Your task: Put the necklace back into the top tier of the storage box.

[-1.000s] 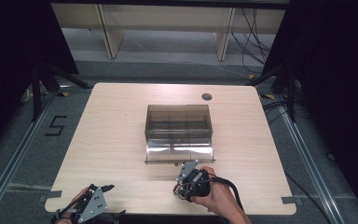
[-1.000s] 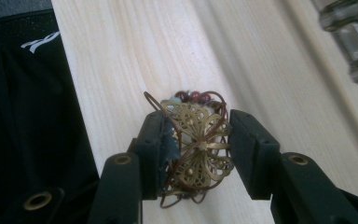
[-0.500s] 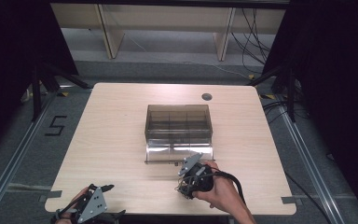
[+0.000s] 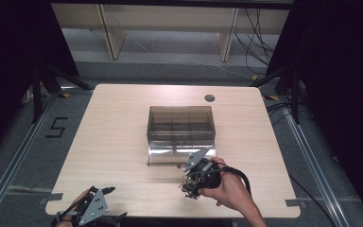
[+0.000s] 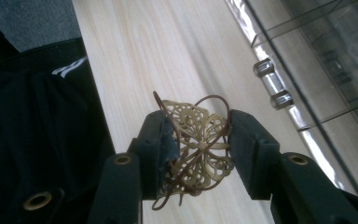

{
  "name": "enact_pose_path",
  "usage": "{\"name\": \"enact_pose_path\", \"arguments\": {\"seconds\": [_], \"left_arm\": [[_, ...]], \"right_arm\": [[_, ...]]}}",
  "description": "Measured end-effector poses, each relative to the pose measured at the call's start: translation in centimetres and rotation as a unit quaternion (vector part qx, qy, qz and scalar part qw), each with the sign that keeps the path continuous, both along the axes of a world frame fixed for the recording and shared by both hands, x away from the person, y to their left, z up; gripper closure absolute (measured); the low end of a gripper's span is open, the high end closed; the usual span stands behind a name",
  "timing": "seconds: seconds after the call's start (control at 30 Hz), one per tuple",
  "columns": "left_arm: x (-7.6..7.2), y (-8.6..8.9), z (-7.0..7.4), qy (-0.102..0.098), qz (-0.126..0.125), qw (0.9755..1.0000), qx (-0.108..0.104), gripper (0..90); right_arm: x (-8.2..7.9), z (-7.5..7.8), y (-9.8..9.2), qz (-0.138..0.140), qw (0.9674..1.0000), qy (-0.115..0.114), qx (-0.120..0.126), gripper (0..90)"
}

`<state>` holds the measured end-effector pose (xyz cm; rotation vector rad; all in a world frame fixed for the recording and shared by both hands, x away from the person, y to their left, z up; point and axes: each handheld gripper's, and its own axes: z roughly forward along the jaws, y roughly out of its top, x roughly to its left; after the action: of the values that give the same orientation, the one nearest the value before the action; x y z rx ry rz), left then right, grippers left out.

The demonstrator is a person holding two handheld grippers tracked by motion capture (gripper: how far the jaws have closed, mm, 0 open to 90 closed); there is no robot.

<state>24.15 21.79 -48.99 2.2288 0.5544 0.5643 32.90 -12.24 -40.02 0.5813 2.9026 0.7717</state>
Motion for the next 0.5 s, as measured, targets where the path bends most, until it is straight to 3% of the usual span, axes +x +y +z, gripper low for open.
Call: {"name": "enact_pose_path", "arguments": {"seconds": [0.03, 0.07, 0.17, 0.27, 0.5], "left_arm": [[0.0, 0.0, 0.1, -0.004, 0.0, 1.0, 0.005, 15.1], [0.0, 0.0, 0.0, -0.002, -0.001, 1.0, -0.001, 15.1], [0.0, 0.0, 0.1, -0.001, -0.002, 1.0, 0.001, 15.1], [0.0, 0.0, 0.0, -0.001, -0.002, 1.0, -0.003, 15.1], [0.0, 0.1, 0.1, 0.002, -0.003, 1.0, -0.004, 15.1]], "right_arm": [[0.2, 0.2, 0.0, 0.011, 0.9999, 0.003, 0.004, 59.0], [0.3, 0.7, -0.1, -0.002, 1.0, 0.008, 0.001, 59.0], [0.3, 1.2, -0.1, -0.003, 0.9999, 0.016, 0.0, 59.0], [0.7, 2.1, 0.0, 0.014, 0.9998, 0.011, 0.001, 59.0], [1.3, 4.0, 0.3, 0.019, 0.9998, 0.0, 0.0, 59.0]]}}
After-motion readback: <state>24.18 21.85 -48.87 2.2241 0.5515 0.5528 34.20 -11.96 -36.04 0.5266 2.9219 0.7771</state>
